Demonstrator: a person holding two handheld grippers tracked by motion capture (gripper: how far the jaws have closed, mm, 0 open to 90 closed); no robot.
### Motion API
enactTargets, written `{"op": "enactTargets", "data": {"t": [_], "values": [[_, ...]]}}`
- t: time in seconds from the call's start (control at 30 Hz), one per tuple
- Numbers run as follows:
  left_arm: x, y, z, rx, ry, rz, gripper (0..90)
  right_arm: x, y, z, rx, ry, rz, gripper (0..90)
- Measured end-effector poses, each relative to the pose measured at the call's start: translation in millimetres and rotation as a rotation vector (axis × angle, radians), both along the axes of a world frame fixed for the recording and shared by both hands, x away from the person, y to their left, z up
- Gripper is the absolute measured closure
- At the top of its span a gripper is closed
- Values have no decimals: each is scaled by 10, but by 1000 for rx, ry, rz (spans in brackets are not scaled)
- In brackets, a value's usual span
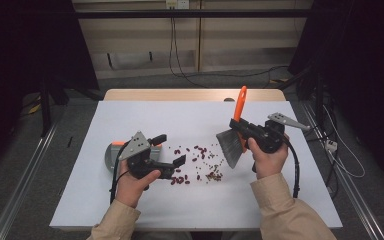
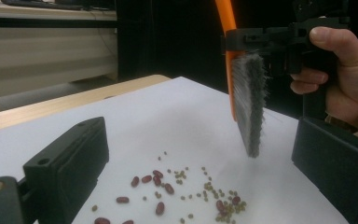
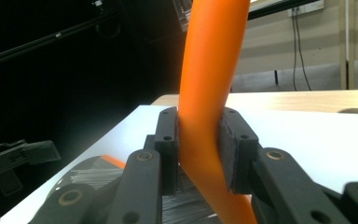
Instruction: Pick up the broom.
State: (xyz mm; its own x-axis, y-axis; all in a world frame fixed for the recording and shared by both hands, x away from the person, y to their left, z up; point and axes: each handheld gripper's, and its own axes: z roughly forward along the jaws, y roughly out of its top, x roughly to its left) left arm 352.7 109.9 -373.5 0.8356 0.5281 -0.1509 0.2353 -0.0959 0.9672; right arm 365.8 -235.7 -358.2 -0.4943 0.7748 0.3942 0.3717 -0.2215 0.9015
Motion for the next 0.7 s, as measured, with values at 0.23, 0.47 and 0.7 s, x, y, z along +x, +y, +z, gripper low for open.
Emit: {"op": "enactTargets", "data": {"t": [0.23, 0.47, 0.7], "values": [[39, -135, -4, 4, 4, -34, 45, 30, 207, 4, -23, -9, 10, 713], [67, -278, 8, -1, 20, -57, 76, 36, 420, 16, -17, -26, 25, 713], [90, -340, 4, 6, 39, -56, 148, 44, 604, 41, -15, -40, 40, 713]]}}
